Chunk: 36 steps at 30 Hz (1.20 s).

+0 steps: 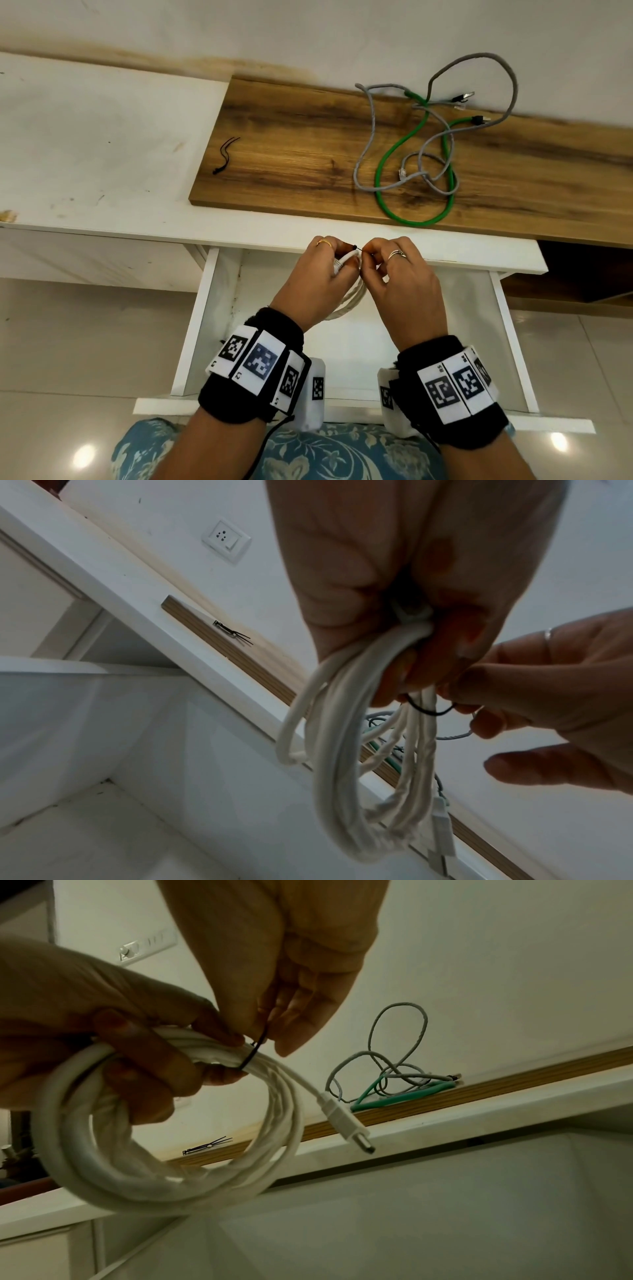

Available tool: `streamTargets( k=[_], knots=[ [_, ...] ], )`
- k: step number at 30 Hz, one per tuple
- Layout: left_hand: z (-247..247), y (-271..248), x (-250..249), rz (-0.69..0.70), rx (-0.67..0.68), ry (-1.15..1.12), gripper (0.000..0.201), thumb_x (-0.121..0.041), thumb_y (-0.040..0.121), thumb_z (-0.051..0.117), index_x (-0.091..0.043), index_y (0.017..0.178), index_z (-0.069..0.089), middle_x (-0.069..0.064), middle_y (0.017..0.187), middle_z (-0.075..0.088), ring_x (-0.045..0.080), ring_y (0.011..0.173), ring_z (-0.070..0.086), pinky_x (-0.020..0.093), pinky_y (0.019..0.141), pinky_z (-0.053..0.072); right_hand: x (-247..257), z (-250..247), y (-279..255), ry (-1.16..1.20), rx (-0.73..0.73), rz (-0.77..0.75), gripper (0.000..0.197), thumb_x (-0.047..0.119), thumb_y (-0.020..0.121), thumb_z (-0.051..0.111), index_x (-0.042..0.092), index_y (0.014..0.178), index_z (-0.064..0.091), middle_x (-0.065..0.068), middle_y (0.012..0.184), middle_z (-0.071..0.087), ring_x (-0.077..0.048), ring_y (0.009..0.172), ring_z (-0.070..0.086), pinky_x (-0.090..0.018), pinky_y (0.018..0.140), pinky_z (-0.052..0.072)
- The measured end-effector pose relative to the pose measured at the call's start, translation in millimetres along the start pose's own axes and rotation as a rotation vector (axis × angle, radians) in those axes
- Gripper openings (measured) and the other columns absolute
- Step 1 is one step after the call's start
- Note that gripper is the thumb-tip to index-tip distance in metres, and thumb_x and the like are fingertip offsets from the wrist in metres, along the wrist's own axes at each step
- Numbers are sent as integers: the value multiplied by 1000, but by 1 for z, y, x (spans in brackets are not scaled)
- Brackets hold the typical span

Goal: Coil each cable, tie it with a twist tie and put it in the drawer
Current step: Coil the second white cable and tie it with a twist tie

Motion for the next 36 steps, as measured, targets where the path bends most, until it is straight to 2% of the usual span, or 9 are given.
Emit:
streamTargets(
  k=[7,12,18,21,23,26,30,33,36],
  knots=[
    [1,-1,-1,25,9,-25,33,-23,96,51,-12,126,48,2,118,53,9,102,53,11,80,37,1,0,1,-14,9,-7,9,13,86,63,8,94,66,-4,84,58,-19,62,59,-23,52,42],
    [0,0,-5,44,16,-91,45,-17,95,54,-15,133,30,-8,89,48,-2,68,55,8,62,40,0,0,1,-15,33,-23,10,12,86,64,7,95,66,-6,85,59,-20,65,59,-25,51,44],
    [0,-2,-8,109,12,-88,49,-11,94,54,-12,131,22,-7,85,46,-13,59,53,6,60,40,0,0,2,-10,54,-14,10,10,86,65,7,96,66,-7,86,60,-20,65,59,-28,54,47],
    [0,-2,-10,116,12,-102,48,-10,94,54,-11,130,22,-7,87,45,-13,54,53,6,59,39,-7,1,3,111,58,140,10,12,89,62,11,98,66,-1,90,60,-8,67,57,-27,63,53],
    [0,-2,-9,113,15,-114,48,-12,94,55,-12,129,23,-8,87,44,-12,55,53,7,58,39,-17,5,3,235,83,277,19,14,91,59,14,109,66,1,93,61,-3,71,57,-20,70,53],
    [0,-2,-7,102,23,-133,47,-16,93,56,-15,128,23,-7,88,45,-5,57,57,9,59,41,-25,10,2,402,188,342,28,14,93,56,16,120,63,3,94,59,-12,82,64,-34,73,58],
    [-1,-1,-2,57,24,-162,47,-23,92,58,-27,121,21,2,97,52,27,63,57,20,63,44,-27,8,5,393,326,228,25,13,93,56,19,114,67,13,88,55,-11,81,62,-30,75,55],
    [0,-2,0,-1,44,-267,49,-20,91,60,-27,121,22,-2,99,52,10,51,51,19,55,46,-32,1,7,354,310,175,20,13,91,59,17,107,71,7,87,60,-8,81,61,-15,75,49],
    [4,-3,0,-56,61,-396,51,-20,91,61,-29,123,22,9,103,55,3,42,46,18,47,41,-36,-2,8,322,311,141,18,15,90,60,17,103,72,6,85,62,-6,80,59,-14,74,46]
  ],
)
Point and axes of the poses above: each hand's wrist, its own y-axis towards the middle knuckle, its own z-axis out of the palm, x = y × z, the point moved 5 cm from there along y, towards the middle knuckle
